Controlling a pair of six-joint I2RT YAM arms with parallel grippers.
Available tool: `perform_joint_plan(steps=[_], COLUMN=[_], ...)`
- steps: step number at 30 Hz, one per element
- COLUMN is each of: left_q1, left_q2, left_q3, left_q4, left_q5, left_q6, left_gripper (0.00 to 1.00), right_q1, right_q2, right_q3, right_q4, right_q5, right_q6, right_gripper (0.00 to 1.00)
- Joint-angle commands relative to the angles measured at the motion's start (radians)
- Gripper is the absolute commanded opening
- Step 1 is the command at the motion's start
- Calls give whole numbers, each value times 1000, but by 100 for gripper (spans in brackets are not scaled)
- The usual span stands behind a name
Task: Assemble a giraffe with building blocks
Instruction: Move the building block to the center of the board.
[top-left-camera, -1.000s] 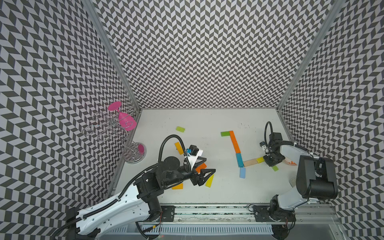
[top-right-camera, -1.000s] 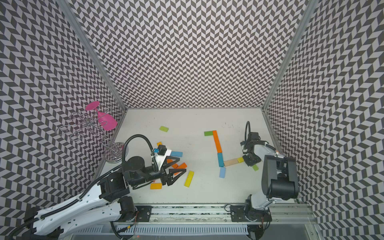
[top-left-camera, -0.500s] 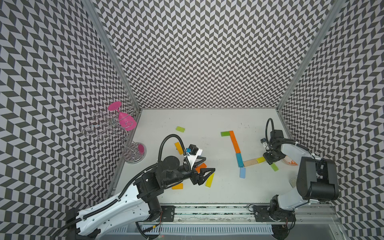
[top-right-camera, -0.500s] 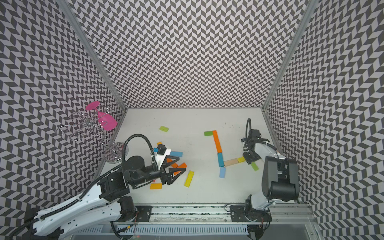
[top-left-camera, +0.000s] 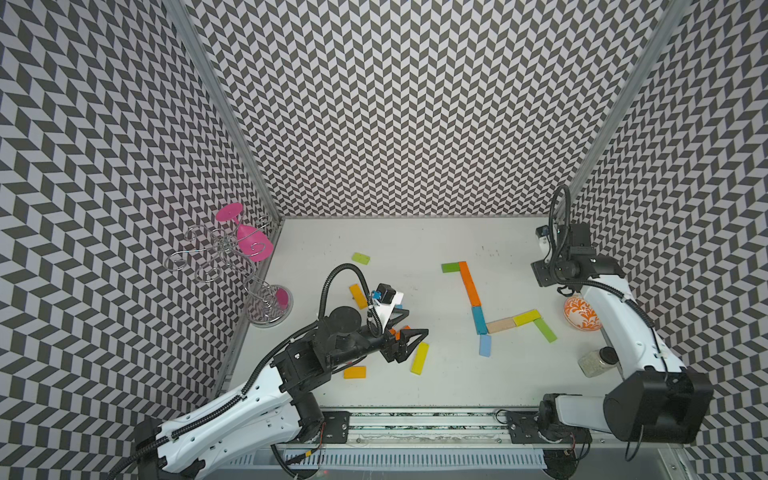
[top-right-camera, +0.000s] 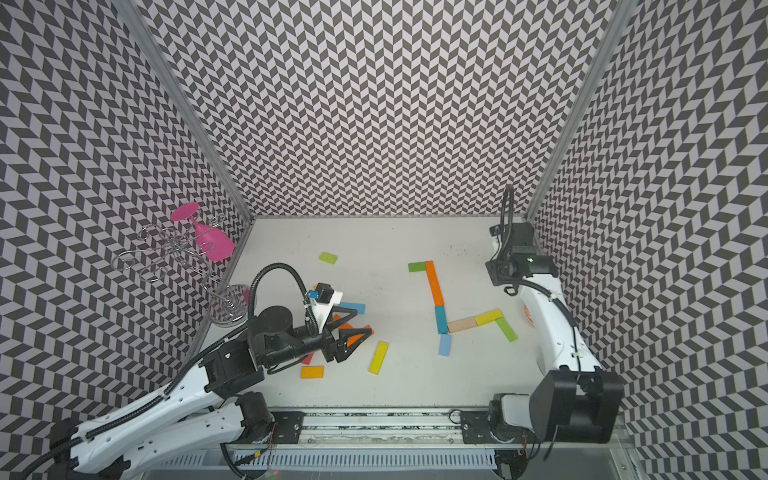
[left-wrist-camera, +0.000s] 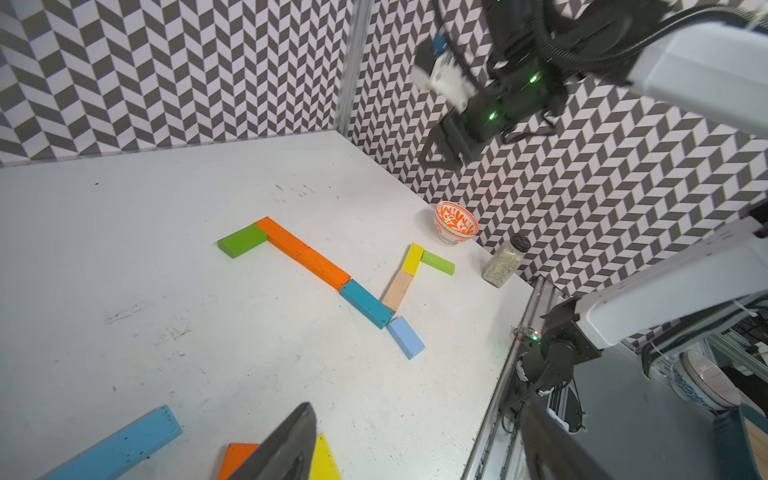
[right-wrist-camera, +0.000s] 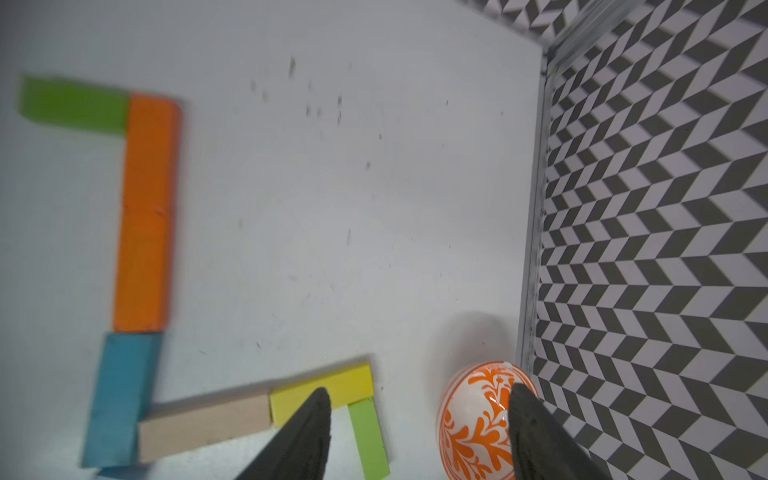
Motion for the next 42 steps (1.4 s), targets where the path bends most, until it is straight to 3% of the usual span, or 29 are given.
perform_joint_plan(steps=[1,6,11,17,22,27,33,42], left_q1=[50,97,107,175,255,350,460,650], left_q2=[31,66,93,178,228,274,439,627], left_q3=[6,9,17,44,73,79,110,196], left_q4=[29,24,-7,-18,-18,0,19,-24], left_q5=[30,-34,-180,-229,-208,-126,-22,-54], left_q6=[-12,-4,16,1,-22,-33,-77,-176], left_gripper=[78,78,79,82,82,83,82,80], right_q1=[112,332,507,749,939,990,989,987], right_q2=[-49,-162,-233,-173,-179,-244,-374,-474], right_q3=[63,-77,-263,-358,-448,-510,-590,-692], right_q4=[42,304,533,579,601,558,591,693], right_q5=[-36,29,90,140,283,355,403,405], right_q6=[285,557,732,806,814,863,824,763], right_gripper=[71,74,64,65,62,61,62,64])
